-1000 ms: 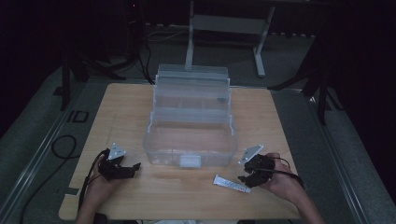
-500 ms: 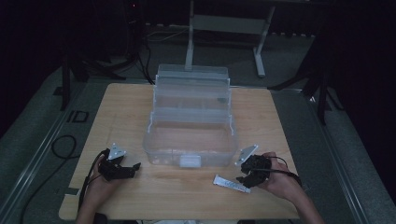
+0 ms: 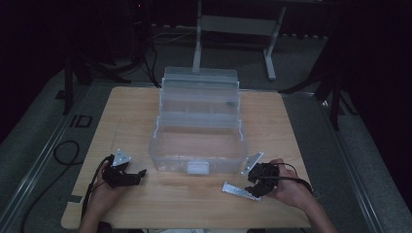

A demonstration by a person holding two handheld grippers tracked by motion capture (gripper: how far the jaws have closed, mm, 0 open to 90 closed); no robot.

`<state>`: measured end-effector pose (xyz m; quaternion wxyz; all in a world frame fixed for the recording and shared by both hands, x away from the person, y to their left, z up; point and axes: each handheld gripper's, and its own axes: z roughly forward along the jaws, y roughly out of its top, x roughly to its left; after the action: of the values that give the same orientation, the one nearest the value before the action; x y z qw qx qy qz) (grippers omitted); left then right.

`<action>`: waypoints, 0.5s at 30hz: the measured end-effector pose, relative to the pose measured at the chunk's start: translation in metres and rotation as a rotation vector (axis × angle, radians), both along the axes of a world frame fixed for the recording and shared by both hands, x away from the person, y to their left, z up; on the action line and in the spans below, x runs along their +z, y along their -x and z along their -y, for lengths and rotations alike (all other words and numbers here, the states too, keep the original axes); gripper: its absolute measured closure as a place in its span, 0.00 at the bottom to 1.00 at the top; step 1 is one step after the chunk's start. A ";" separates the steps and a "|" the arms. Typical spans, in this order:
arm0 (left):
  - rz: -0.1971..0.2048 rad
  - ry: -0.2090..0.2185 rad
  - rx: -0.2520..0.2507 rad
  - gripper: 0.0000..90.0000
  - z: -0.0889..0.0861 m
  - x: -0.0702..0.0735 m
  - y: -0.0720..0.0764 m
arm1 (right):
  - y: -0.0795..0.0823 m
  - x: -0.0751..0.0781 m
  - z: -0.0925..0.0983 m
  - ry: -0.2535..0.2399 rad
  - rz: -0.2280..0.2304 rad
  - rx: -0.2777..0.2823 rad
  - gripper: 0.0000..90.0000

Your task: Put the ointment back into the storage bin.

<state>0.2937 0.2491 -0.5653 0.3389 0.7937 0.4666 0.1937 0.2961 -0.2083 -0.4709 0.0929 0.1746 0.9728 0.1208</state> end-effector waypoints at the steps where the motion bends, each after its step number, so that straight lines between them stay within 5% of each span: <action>1: 0.000 0.000 0.000 0.20 0.000 0.000 0.000 | 0.000 0.000 0.000 0.003 -0.003 0.004 0.48; 15: 0.000 0.000 0.000 0.20 0.000 0.000 0.000 | -0.003 -0.004 -0.007 0.033 -0.040 0.026 0.47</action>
<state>0.2936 0.2491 -0.5653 0.3389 0.7936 0.4668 0.1936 0.2991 -0.2011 -0.4750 0.0746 0.1627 0.9785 0.1026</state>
